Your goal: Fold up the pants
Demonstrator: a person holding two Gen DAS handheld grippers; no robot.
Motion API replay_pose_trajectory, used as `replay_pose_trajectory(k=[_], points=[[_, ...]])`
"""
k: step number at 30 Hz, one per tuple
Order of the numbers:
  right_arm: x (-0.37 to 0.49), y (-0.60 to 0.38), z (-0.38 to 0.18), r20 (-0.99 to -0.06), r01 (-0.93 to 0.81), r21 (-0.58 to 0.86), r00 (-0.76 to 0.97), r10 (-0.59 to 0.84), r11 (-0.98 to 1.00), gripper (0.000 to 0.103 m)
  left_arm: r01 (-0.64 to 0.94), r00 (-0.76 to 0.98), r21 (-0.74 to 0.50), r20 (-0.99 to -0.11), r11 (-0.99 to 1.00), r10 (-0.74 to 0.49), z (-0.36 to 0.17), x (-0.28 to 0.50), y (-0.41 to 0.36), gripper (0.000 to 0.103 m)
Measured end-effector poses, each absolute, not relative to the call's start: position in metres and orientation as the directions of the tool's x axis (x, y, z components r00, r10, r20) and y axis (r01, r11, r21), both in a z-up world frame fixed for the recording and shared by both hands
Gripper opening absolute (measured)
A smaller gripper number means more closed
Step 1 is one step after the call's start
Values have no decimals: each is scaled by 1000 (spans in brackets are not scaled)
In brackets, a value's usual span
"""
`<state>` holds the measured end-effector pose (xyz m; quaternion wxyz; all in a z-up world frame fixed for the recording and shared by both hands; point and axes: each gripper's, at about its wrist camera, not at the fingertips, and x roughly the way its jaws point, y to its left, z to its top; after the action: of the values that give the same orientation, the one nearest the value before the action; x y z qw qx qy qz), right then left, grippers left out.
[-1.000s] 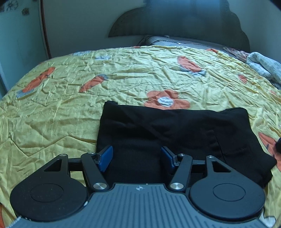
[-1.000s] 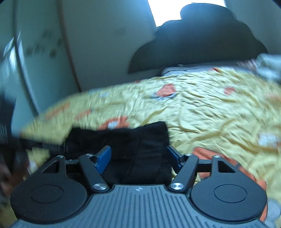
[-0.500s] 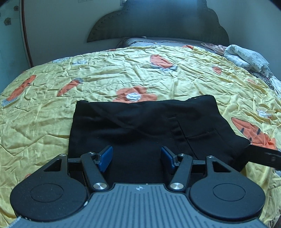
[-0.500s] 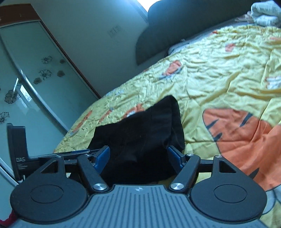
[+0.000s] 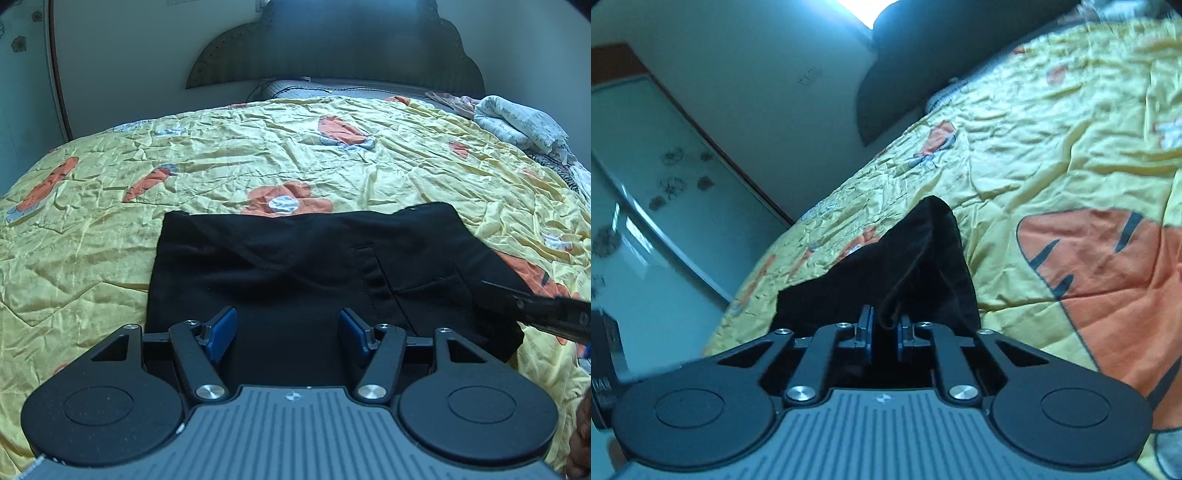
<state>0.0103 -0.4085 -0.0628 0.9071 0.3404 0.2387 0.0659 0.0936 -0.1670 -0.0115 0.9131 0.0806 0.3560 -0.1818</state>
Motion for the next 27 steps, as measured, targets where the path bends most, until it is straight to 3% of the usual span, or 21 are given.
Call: replay_pose_trajectory(k=[6, 11, 14, 17, 22, 27], points=[[1, -401, -44, -433, 45, 523, 874, 220, 851, 8, 405, 668, 8, -685, 914, -290, -13, 92, -168, 67], [9, -409, -57, -449, 69, 575, 859, 244, 815, 12, 400, 673, 28, -687, 916, -273, -18, 92, -169, 68], [5, -409, -48, -453, 117, 512, 878, 152, 851, 24, 398, 674, 28, -687, 917, -272, -16, 93, -168, 68], [6, -403, -29, -444, 146, 385, 895, 45, 911, 24, 394, 674, 25, -688, 919, -270, -17, 93, -167, 68], [54, -383, -21, -516, -30, 268, 839, 170, 963, 26, 391, 676, 30, -688, 920, -265, -16, 92, -168, 68], [104, -381, -35, -603, -37, 190, 784, 146, 981, 27, 390, 679, 45, -688, 920, -255, -16, 92, -167, 69]])
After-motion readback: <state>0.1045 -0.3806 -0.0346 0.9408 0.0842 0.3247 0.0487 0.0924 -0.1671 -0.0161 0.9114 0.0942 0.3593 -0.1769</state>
